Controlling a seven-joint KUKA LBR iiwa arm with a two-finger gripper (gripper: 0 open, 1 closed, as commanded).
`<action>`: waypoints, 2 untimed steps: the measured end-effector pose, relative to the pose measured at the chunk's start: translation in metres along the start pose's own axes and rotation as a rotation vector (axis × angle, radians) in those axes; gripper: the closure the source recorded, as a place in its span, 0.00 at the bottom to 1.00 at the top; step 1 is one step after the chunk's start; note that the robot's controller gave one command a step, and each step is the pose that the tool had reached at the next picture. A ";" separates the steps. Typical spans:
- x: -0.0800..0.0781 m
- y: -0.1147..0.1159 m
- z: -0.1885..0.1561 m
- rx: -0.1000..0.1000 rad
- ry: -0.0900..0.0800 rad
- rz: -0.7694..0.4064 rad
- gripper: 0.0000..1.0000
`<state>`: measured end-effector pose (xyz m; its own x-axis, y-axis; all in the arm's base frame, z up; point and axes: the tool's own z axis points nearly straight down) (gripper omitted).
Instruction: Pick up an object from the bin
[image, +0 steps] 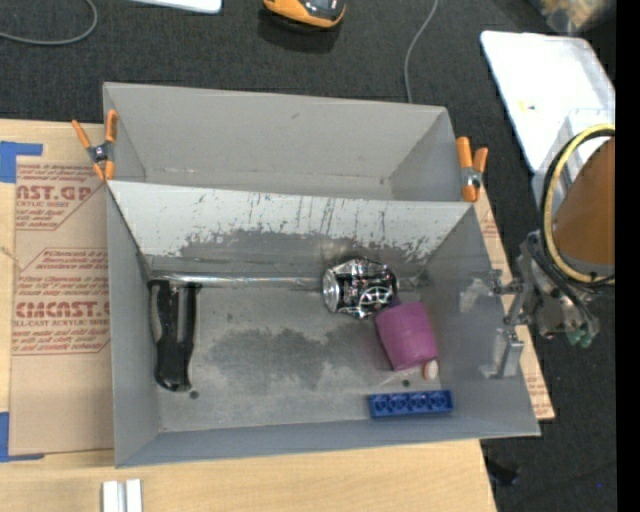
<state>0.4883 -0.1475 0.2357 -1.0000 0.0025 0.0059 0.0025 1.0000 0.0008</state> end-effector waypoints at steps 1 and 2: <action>-0.002 0.001 -0.005 0.002 -0.008 -0.003 0.00; 0.006 -0.006 0.102 0.001 -0.006 -0.057 1.00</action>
Offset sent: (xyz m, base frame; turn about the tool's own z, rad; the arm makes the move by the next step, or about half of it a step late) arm -0.0066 -0.0070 -0.1014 -0.0571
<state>0.4820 -0.1535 0.1337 -0.9985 -0.0546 0.0000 -0.0546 0.9985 -0.0005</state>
